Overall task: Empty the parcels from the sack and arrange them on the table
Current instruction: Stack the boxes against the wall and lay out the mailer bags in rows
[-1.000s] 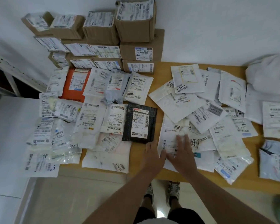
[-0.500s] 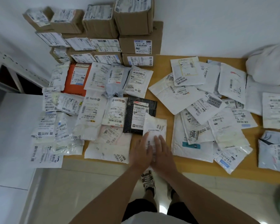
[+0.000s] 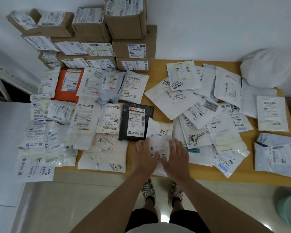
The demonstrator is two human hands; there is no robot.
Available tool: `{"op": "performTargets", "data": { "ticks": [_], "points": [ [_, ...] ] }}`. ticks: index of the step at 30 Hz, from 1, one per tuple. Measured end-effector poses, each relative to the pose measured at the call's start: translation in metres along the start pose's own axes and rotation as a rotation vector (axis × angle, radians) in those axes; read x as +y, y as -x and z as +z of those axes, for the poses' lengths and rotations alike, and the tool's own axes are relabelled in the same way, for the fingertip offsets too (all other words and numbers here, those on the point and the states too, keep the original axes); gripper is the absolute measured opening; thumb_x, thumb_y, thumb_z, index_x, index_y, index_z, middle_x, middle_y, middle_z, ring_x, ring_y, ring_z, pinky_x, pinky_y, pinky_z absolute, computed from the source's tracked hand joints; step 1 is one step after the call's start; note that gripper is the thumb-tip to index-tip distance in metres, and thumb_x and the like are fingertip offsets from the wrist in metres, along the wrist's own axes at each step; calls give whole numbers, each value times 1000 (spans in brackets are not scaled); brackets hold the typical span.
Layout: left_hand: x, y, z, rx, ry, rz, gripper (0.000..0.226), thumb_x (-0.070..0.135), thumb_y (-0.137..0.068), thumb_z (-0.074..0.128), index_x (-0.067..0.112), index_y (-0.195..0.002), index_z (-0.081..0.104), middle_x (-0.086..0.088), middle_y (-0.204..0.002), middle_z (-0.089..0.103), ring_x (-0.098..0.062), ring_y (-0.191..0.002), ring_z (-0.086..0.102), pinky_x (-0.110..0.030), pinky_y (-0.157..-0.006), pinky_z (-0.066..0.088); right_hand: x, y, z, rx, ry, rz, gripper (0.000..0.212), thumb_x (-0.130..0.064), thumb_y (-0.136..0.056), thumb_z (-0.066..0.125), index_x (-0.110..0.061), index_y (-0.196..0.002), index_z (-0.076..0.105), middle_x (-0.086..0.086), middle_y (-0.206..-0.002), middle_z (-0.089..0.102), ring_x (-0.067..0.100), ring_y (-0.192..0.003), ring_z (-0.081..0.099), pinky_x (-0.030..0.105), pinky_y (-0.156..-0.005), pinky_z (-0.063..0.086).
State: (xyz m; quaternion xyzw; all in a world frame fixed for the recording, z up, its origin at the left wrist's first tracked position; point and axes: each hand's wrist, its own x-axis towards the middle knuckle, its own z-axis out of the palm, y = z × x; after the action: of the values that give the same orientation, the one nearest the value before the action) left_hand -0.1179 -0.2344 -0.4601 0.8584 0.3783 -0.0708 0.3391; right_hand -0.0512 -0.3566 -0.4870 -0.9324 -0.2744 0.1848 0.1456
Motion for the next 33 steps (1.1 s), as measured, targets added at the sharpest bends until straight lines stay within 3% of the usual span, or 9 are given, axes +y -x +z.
{"op": "performTargets", "data": {
  "ticks": [4, 8, 11, 15, 19, 22, 24, 27, 33],
  "points": [
    [9, -7, 13, -62, 196, -152, 96, 38, -83, 69, 24, -153, 5, -11, -145, 35, -29, -133, 34, -46, -106, 38, 24, -5, -16, -12, -16, 74, 82, -56, -82, 27, -10, -149, 34, 14, -151, 37, 36, -141, 30, 52, -112, 28],
    [20, -6, 13, -95, 379, -160, 99, 16, -81, 70, 33, -153, 3, -6, -136, 28, -21, -114, 43, -36, -90, 49, 12, -7, -14, -68, -233, 55, 72, -50, -89, 43, -9, -147, 33, 11, -145, 40, 30, -134, 38, 45, -108, 35],
    [22, -8, 3, -96, 378, -82, 90, 2, -82, 62, 29, -152, 11, -1, -126, 27, -5, -92, 42, -24, -75, 45, 3, -12, -20, -17, -451, 165, 58, -24, -92, 54, -9, -145, 34, 11, -139, 40, 30, -127, 43, 44, -102, 42],
    [8, -17, -26, -190, 322, 62, 75, 3, -76, 59, 26, -142, 33, -1, -131, 39, -18, -113, 47, -26, -83, 44, 1, -26, -31, 119, -356, 173, 76, -48, -80, 43, -9, -145, 33, 15, -148, 34, 35, -137, 30, 53, -111, 28],
    [-15, -32, -63, -417, 166, 159, 67, 11, -77, 61, 31, -138, 42, 1, -125, 50, -16, -107, 54, -30, -81, 49, -12, -39, -36, -147, -486, 77, 69, -47, -85, 52, -23, -144, 27, 2, -122, 55, 26, -109, 58, 52, -92, 50],
    [-21, -43, -78, -464, -9, 206, 63, 13, -80, 59, 31, -138, 43, 2, -122, 53, -14, -97, 57, -29, -76, 51, -16, -26, -28, -278, -595, 115, 59, -39, -92, 58, -18, -140, 29, 1, -116, 53, 18, -98, 61, 43, -83, 55],
    [-18, -44, -77, -478, -138, 248, 63, 14, -83, 58, 28, -141, 42, -1, -129, 50, -15, -98, 54, -29, -80, 46, -12, -10, -17, -248, -602, 157, 69, -44, -94, 56, -15, -146, 22, 8, -114, 59, 19, -95, 64, 41, -82, 54],
    [-22, -30, -62, -345, -370, 424, 67, 31, -80, 61, 23, -143, 41, -5, -136, 45, -22, -122, 44, -38, -104, 36, -8, 9, -4, -224, -512, 207, 76, -40, -98, 51, -11, -153, 8, 4, -101, 66, 11, -77, 63, 20, -64, 44],
    [-53, 9, -29, -333, -624, 510, 101, 54, -77, 66, 25, -156, 9, -14, -161, 8, -31, -149, 5, -45, -119, 0, -6, 15, 15, -187, -450, 208, 55, -51, -95, 42, -16, -137, 34, 7, -103, 59, 26, -97, 62, 33, -73, 49]
  ]
}}
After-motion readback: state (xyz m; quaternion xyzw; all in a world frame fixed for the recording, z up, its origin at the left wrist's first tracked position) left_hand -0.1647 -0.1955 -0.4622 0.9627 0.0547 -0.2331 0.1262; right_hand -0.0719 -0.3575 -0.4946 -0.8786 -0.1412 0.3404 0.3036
